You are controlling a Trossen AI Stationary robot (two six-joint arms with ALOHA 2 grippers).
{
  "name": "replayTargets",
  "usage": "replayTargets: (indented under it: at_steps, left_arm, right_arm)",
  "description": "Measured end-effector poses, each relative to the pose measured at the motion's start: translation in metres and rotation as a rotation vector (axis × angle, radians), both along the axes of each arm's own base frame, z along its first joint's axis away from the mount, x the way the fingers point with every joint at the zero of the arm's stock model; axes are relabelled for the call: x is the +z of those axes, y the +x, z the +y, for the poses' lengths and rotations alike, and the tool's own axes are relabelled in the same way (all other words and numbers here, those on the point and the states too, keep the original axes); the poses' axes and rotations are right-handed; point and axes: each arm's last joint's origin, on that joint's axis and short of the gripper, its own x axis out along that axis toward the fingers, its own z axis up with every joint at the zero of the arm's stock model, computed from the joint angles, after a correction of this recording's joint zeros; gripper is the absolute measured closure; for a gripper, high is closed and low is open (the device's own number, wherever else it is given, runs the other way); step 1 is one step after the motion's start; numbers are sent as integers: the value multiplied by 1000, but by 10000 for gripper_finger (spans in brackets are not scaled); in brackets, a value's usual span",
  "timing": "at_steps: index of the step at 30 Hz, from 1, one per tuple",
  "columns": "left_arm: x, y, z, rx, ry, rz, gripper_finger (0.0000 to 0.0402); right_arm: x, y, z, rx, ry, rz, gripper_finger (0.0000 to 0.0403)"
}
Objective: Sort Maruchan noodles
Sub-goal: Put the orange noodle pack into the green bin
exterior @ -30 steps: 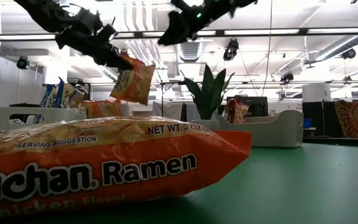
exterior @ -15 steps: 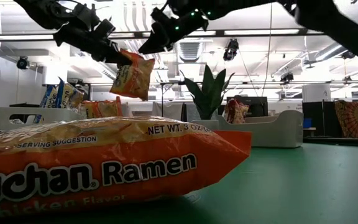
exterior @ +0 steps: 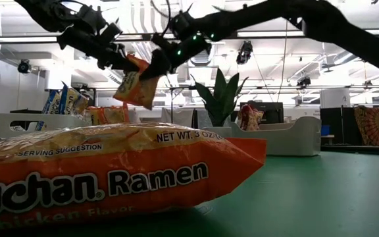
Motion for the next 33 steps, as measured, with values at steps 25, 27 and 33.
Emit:
replayTargets:
  at_steps: [25,27,33]
  left_arm:
    - [5,-8,2,311,-50,-1,238]
    - [8,-10,1,349,-44,-10,222]
    - [20,-15,-1,441,-15,-83,189]
  right_arm:
    - [-33,14,-6,-21,37,-12,344]
    - [-35,15,-6,-18,40,-8,346]
    - [-47,18,-3,-5,41,-24,348]
